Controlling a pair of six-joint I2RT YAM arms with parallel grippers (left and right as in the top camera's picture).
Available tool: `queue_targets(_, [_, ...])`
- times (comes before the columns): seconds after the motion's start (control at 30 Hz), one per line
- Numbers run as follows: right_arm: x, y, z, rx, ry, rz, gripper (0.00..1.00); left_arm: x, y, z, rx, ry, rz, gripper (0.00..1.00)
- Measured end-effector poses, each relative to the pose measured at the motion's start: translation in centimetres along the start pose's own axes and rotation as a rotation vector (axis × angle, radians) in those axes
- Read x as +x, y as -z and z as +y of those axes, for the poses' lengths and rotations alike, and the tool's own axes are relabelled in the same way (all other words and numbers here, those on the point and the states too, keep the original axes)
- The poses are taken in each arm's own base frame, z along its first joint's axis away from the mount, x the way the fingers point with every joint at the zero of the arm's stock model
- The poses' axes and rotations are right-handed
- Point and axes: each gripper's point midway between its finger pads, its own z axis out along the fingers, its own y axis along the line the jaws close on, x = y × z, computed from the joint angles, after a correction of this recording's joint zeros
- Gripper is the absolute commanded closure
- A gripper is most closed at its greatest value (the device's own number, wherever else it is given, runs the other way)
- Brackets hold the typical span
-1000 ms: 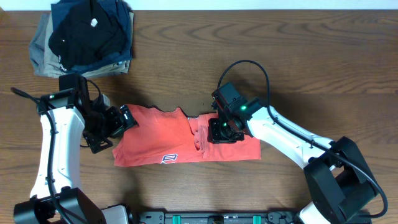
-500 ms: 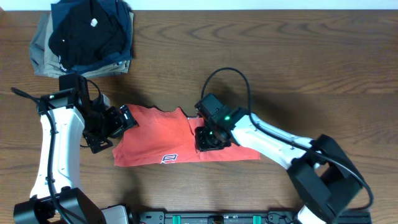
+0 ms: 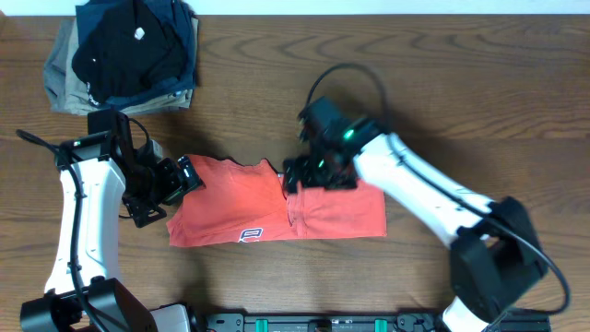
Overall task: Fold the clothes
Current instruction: 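Press the folded right end flat and release the right gripper, then retract the right gripper to the side and regrip the left end with the left gripper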
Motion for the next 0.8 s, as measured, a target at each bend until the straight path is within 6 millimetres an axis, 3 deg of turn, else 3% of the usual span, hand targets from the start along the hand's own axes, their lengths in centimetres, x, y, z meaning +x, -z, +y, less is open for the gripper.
queue_targets(0.13, [-2.9,4.9,-4.0,0.093,-0.085,-0.085,0.01,-0.5,0.0,-0.1,0.005,-0.008,-0.021,0.02])
queue_targets(0.27, [-4.5,8.1,-11.4,0.247,-0.236,-0.146,0.01,-1.9,0.1,-0.5,0.019,-0.027,-0.076,0.02])
queue_targets(0.5, [-2.9,13.0,-24.2,0.466,-0.533,-0.158,0.01,-4.3,-0.5,0.6,0.01,0.002,-0.122,0.02])
queue_targets(0.7, [-1.1,15.8,-30.7,0.51,-0.726,-0.185,0.01,-6.5,-2.9,3.5,-0.001,0.086,-0.086,0.02])
queue_targets(0.8, [0.0,16.8,-33.1,0.508,-0.807,-0.195,0.01,-7.2,-3.8,3.8,0.019,0.063,-0.075,0.02])
